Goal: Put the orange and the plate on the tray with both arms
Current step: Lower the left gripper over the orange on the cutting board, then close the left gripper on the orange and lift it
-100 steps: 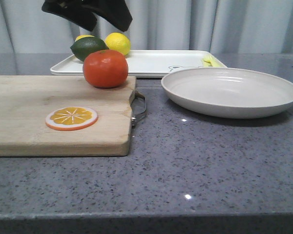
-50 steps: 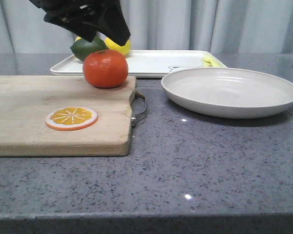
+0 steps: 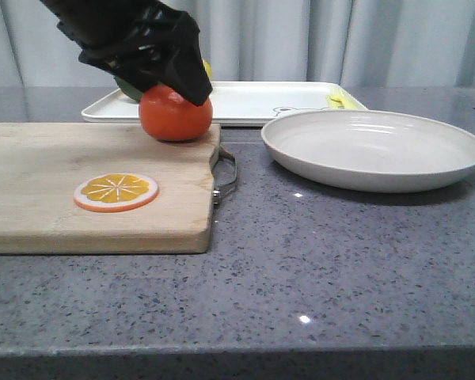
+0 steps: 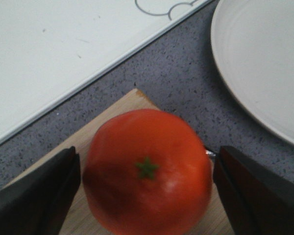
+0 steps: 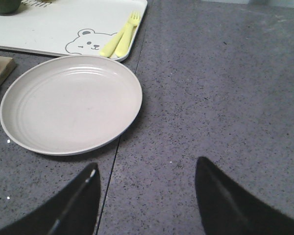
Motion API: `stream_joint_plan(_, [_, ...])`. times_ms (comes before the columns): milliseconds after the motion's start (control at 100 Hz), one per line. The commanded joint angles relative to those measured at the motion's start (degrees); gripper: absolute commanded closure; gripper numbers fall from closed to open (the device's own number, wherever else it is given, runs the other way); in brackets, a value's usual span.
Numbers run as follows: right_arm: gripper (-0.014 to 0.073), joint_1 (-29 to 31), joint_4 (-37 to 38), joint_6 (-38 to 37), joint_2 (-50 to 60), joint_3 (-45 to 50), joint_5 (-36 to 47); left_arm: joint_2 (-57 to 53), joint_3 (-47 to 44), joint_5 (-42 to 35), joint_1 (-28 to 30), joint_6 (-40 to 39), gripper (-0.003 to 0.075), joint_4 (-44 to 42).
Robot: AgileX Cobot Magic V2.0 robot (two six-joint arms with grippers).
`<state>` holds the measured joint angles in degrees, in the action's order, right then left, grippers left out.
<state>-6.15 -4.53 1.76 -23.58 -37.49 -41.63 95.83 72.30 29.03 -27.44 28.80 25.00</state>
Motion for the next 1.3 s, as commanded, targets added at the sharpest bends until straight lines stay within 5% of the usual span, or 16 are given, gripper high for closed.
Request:
stream_joint_plan(0, [0.0151, 0.0, 0.42, 0.2, -0.77, -1.92, 3.8, -1.3, 1.68, -1.69, -0.48, 0.04, 0.0182, 0.95])
stream_joint_plan(320, [0.0151, 0.0, 0.42, 0.2, -0.77, -1.92, 3.8, -0.8, 1.68, -0.76, -0.48, 0.04, 0.0192, 0.95])
stream_joint_plan(620, [0.0151, 0.0, 0.42, 0.2, -0.77, -1.92, 3.8, -0.8, 1.68, 0.57, -0.48, 0.04, 0.0333, 0.95])
stream_joint_plan(1290, [0.0151, 0.0, 0.86, 0.2, -0.77, -1.92, 3.8, -4.61, 7.79, 7.82, -2.39, 0.04, 0.0333, 1.05])
